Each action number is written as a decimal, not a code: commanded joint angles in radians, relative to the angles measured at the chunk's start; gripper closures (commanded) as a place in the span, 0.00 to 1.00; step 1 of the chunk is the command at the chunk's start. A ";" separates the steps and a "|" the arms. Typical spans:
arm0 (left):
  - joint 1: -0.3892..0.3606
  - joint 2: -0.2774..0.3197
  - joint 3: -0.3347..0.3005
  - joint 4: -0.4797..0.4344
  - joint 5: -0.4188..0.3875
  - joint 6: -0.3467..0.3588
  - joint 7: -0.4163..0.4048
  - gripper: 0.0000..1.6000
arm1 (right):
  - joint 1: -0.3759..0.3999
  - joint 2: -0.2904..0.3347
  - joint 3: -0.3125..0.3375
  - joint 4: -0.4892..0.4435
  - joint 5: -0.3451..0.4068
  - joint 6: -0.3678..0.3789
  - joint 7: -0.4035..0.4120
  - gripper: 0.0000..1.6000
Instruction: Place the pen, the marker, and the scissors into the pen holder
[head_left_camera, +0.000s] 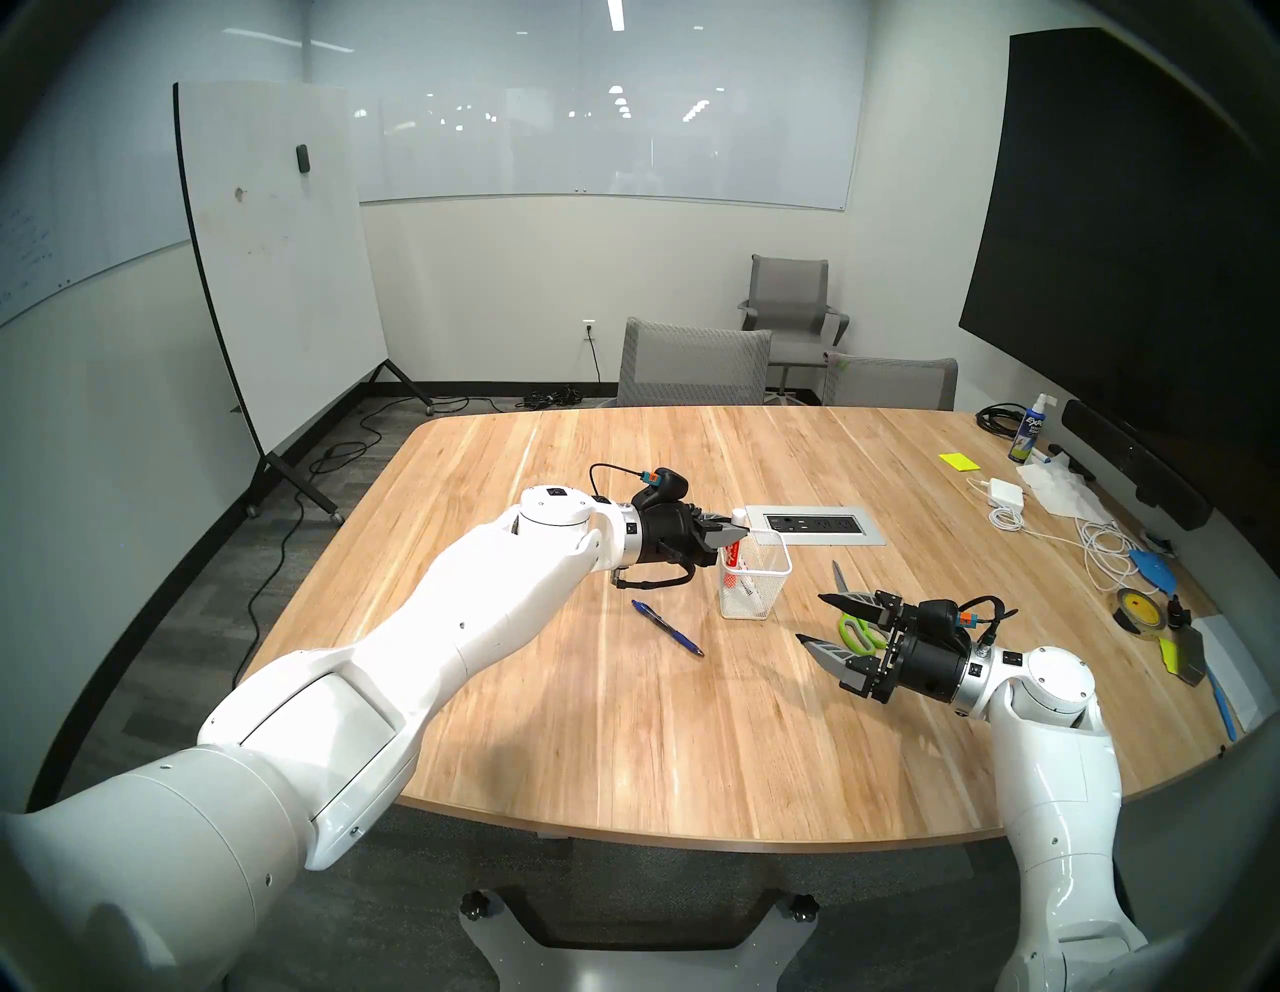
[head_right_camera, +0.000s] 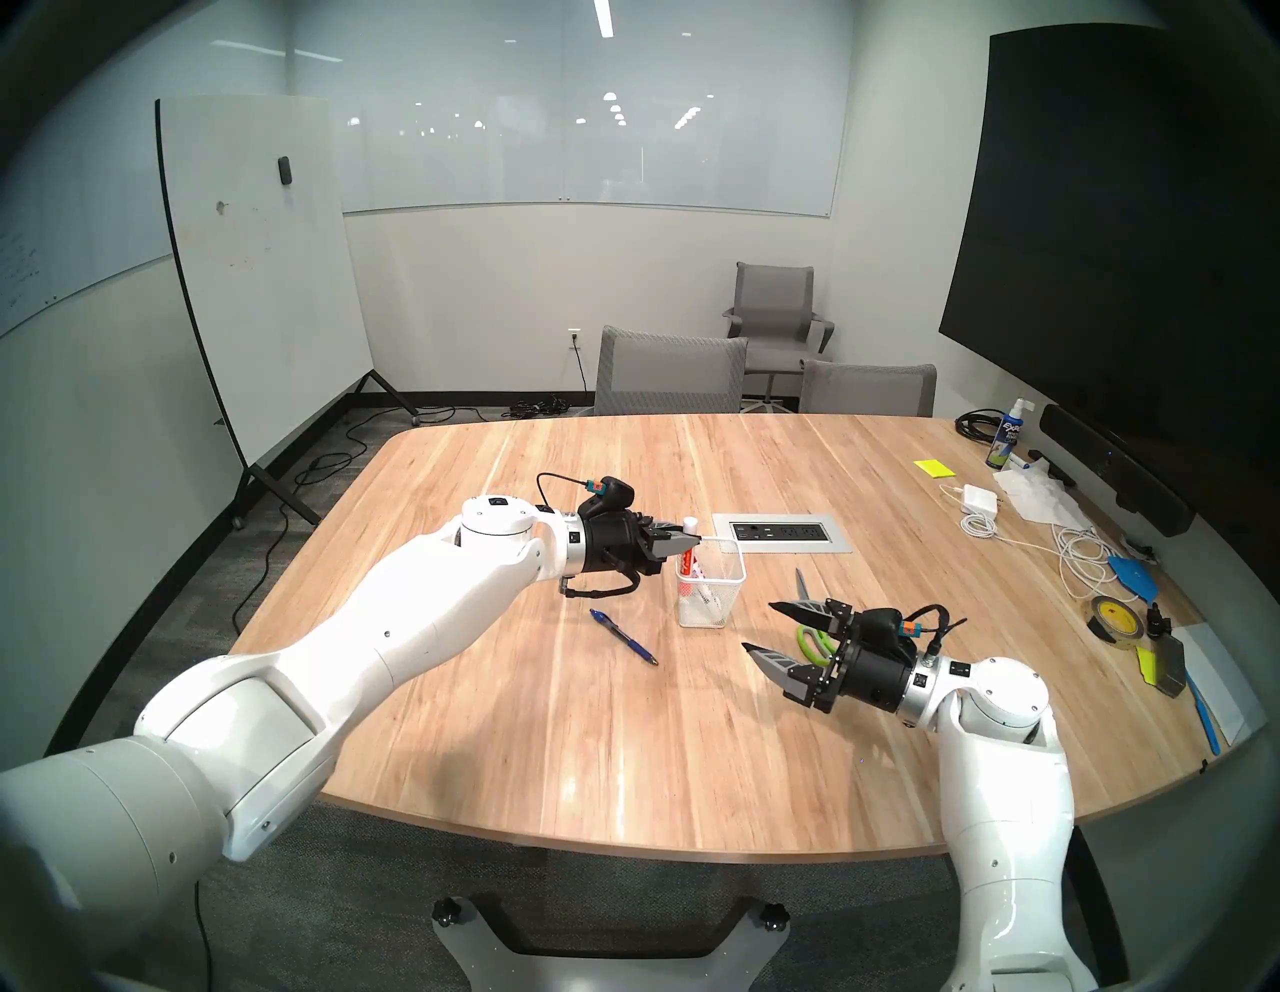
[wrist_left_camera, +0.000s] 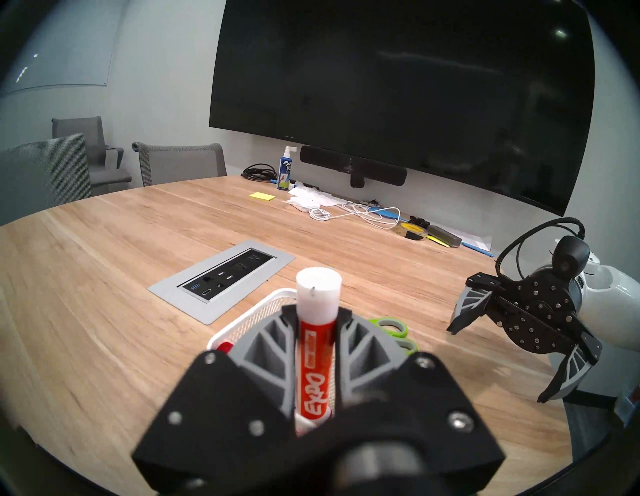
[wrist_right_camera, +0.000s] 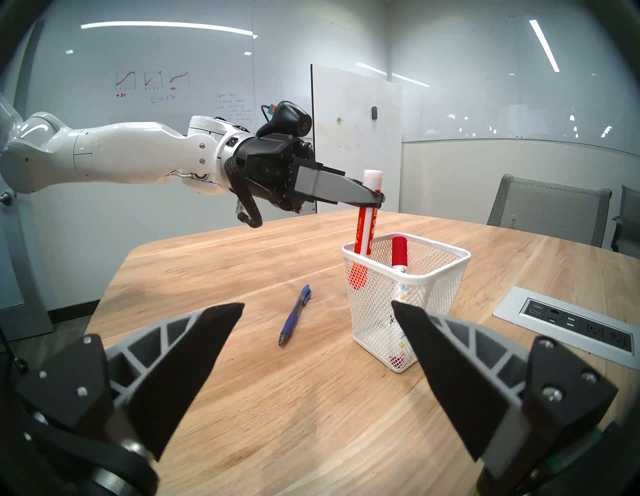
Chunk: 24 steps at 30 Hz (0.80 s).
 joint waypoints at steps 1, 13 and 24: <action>-0.045 -0.038 -0.001 0.022 0.001 -0.014 -0.006 1.00 | 0.014 0.000 0.000 -0.016 0.003 0.001 -0.001 0.00; -0.059 -0.072 0.005 0.084 0.005 -0.036 -0.023 1.00 | 0.016 -0.006 0.006 -0.016 -0.003 0.002 0.005 0.00; -0.065 -0.079 0.013 0.113 0.015 -0.048 -0.036 1.00 | 0.018 -0.011 0.012 -0.016 -0.010 0.003 0.009 0.00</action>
